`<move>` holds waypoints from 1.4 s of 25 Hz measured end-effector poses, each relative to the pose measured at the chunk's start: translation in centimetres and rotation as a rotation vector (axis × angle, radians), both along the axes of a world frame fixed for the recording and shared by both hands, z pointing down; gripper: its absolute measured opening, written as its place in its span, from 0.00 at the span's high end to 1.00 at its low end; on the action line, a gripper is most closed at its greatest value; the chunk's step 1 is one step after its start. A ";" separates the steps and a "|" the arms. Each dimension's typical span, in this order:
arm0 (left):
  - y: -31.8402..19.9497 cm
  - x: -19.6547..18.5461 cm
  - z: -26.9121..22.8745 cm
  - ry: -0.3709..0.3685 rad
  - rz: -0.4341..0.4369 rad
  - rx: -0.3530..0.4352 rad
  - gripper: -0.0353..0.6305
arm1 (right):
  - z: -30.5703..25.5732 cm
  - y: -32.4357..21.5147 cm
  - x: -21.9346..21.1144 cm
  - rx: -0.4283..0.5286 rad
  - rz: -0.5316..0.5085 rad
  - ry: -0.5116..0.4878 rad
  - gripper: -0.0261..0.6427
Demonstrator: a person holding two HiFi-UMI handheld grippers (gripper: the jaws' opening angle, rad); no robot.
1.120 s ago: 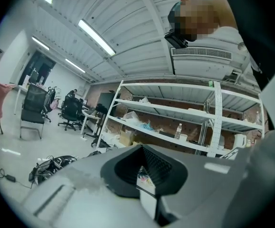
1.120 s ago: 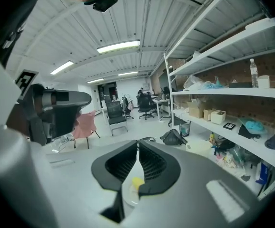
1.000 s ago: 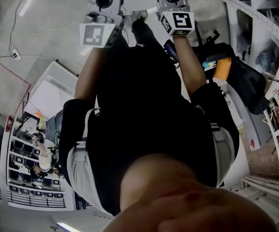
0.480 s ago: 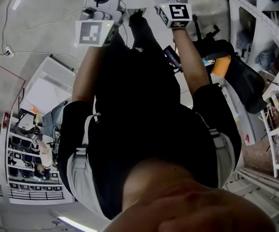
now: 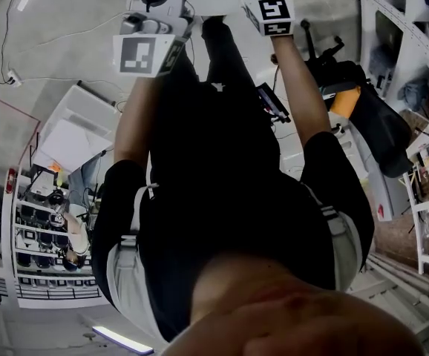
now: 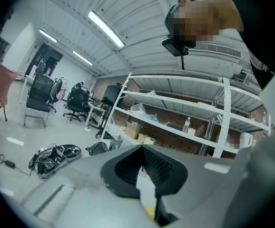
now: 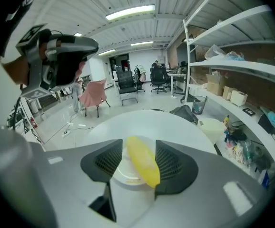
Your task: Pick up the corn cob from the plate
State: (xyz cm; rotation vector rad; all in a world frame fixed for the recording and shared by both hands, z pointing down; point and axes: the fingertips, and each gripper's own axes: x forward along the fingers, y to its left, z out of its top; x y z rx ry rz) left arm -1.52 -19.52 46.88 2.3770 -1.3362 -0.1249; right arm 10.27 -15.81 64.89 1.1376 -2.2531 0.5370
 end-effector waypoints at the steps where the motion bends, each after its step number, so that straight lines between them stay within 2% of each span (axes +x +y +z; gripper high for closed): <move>1: 0.0 0.0 0.2 0.002 -0.001 -0.001 0.95 | 0.5 0.0 0.0 -0.006 -0.007 0.010 0.63; 23: -1.7 0.1 4.5 -0.022 -0.022 -0.027 0.95 | 5.6 -1.2 0.1 -0.025 -0.102 0.144 0.53; 35: -2.2 0.6 7.0 -0.034 -0.010 -0.061 0.94 | 8.1 -1.6 -0.3 -0.032 -0.216 0.228 0.48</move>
